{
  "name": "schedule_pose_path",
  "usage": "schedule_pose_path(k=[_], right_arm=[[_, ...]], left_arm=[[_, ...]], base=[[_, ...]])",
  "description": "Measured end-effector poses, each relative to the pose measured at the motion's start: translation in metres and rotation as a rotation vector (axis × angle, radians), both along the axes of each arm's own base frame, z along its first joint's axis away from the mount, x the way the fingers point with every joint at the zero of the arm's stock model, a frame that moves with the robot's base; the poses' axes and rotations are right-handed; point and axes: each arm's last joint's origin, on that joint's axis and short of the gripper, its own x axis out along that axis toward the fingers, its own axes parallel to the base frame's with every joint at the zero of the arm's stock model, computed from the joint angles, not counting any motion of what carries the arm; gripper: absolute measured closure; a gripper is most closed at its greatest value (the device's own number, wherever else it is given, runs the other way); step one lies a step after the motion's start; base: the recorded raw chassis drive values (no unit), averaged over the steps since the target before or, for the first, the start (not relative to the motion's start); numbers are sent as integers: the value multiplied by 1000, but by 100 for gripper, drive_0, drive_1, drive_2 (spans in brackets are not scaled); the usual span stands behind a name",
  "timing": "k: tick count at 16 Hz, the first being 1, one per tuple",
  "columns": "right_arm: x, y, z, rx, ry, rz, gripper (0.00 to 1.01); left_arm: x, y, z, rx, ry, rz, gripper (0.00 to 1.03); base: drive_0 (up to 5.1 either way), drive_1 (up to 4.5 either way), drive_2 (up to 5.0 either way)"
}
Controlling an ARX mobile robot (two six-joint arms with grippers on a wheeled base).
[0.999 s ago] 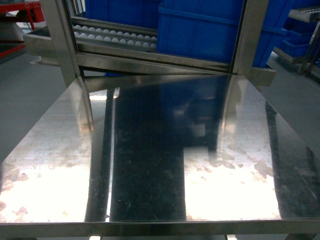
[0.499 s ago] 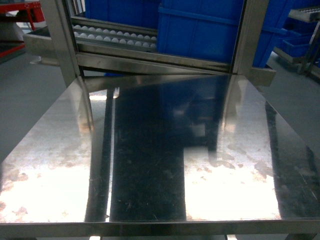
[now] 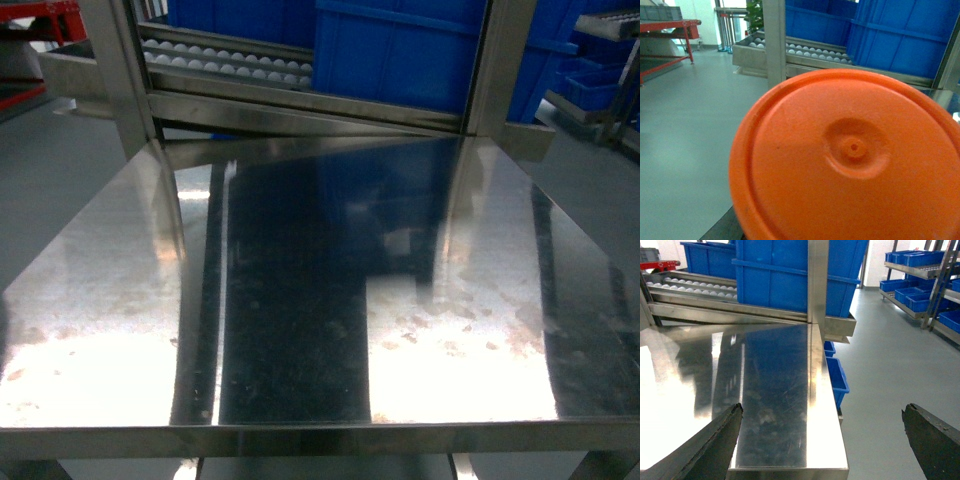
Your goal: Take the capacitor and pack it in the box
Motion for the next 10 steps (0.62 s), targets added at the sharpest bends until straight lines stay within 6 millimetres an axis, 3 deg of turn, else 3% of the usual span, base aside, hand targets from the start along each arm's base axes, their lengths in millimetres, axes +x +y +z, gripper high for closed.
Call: schedule_pose_path(k=[10], right_arm=[[0,0,0,1,2,1,3]], left_arm=[[0,0,-1,0,6,-1,58]], base=[[0,0,0]])
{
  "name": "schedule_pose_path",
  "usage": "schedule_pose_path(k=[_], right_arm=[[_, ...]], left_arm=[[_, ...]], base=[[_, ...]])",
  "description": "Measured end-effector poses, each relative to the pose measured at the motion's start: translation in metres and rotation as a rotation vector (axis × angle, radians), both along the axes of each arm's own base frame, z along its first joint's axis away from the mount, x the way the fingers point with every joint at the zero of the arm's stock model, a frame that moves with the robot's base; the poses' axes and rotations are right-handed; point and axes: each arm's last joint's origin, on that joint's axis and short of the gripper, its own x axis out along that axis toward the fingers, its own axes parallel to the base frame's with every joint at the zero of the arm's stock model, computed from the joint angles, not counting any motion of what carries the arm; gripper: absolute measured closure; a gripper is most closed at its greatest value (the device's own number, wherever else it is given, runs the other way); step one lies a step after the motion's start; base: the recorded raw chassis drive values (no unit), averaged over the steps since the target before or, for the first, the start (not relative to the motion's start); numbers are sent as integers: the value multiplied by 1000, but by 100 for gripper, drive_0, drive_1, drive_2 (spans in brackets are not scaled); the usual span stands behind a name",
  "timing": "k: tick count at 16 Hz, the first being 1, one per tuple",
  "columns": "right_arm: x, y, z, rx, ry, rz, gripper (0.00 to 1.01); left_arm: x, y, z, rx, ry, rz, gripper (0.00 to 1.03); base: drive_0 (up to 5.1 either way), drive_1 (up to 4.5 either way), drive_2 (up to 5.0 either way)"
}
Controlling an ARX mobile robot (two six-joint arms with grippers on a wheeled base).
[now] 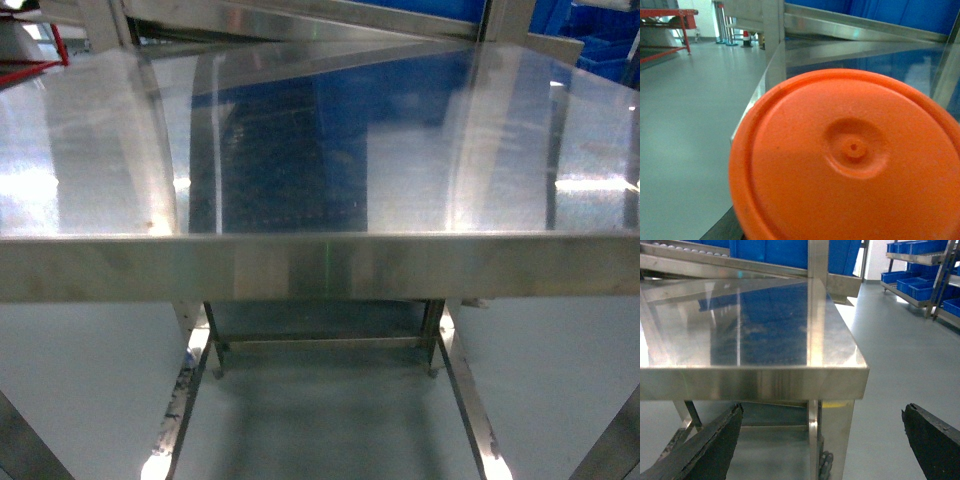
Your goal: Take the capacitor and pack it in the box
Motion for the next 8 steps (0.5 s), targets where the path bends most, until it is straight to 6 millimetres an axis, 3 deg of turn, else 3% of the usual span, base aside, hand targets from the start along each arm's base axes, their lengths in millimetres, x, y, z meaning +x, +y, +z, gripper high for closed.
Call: schedule_pose_path(k=[8], right_arm=[[0,0,0,-1,0,0,3]], left_arm=[[0,0,0,0,0,0,58]], base=[[0,0,0]])
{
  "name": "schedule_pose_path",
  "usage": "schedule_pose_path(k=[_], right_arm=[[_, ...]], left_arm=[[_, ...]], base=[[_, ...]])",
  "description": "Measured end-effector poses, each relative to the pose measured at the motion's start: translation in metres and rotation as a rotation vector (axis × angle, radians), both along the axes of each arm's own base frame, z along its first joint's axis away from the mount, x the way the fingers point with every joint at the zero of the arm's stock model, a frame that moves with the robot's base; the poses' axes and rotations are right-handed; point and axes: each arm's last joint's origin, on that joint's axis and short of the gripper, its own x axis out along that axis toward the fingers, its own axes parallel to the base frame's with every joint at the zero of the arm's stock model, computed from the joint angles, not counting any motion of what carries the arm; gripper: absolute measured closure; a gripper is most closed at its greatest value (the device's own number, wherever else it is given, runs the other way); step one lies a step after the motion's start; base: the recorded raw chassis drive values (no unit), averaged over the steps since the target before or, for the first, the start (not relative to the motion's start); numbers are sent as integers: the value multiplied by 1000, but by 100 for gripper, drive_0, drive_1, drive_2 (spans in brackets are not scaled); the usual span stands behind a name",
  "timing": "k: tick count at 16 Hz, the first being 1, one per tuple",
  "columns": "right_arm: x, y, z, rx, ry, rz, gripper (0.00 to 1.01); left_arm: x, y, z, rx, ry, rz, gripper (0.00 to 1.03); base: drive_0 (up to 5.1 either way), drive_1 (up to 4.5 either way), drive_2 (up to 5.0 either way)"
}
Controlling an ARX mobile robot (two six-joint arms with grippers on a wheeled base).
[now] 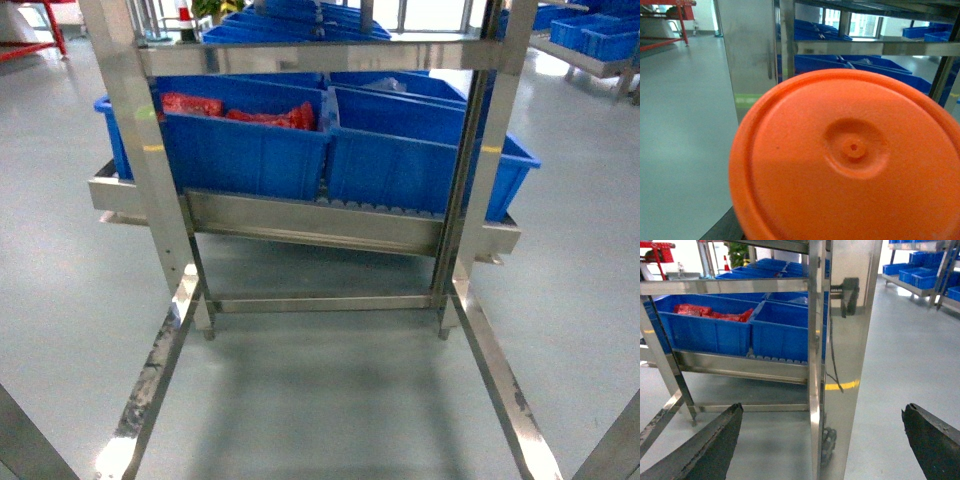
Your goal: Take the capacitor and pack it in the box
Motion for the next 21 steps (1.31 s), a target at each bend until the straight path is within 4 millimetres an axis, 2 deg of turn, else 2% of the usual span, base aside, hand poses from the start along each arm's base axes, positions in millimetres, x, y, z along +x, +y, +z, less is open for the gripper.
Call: schedule_pose_path(k=[15,21], right_arm=[[0,0,0,0,-1,0,3],[0,0,0,0,2,-1,3]], left_arm=[[0,0,0,0,0,-1,58],[0,0,0,1,-1,-1,58]], base=[[0,0,0],[-466,216,308]])
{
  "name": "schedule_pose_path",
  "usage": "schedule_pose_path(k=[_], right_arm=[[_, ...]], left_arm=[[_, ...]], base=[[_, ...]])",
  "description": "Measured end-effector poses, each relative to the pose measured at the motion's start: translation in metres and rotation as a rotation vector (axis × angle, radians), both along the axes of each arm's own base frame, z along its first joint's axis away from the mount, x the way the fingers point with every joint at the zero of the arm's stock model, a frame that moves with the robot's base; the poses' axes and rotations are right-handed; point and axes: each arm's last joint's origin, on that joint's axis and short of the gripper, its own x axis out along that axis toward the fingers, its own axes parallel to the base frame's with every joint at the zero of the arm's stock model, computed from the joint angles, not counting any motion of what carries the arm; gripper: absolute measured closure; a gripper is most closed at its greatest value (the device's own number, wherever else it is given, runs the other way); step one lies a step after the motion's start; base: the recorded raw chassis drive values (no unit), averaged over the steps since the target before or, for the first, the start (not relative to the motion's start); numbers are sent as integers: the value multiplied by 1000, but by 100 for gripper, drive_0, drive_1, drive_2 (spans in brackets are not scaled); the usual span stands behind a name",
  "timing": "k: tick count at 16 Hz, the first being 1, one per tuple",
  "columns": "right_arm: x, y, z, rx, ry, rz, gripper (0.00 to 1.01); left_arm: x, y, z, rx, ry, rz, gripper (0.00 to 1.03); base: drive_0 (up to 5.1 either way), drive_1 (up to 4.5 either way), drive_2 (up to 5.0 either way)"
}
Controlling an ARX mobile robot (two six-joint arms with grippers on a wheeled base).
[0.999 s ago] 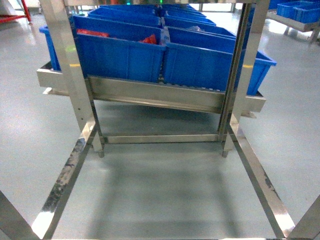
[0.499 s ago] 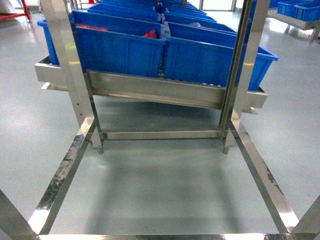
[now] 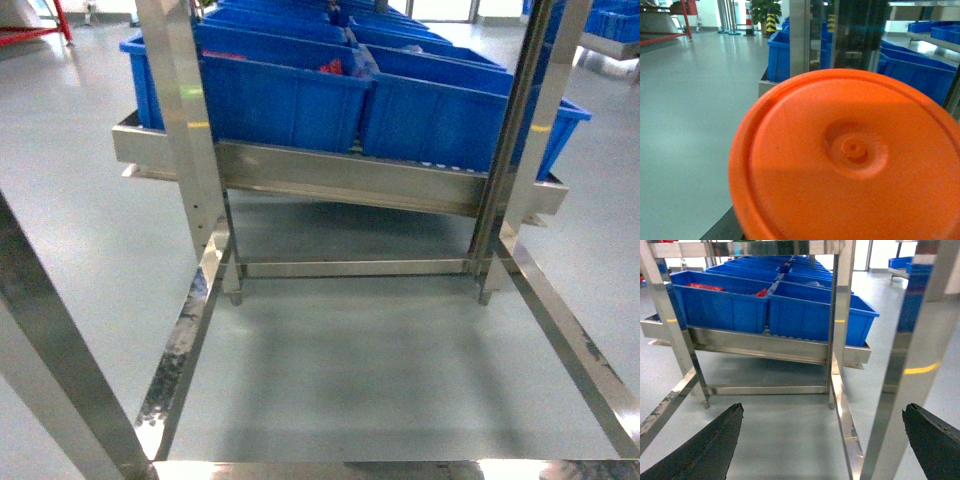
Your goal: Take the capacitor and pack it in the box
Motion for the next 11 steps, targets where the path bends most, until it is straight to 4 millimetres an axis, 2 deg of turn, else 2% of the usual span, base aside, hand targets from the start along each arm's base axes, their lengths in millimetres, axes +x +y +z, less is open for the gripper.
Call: schedule_pose_path(k=[11], right_arm=[[0,0,0,0,0,1,3]], left_arm=[[0,0,0,2,-1,2,58]], base=[[-495,250,250]])
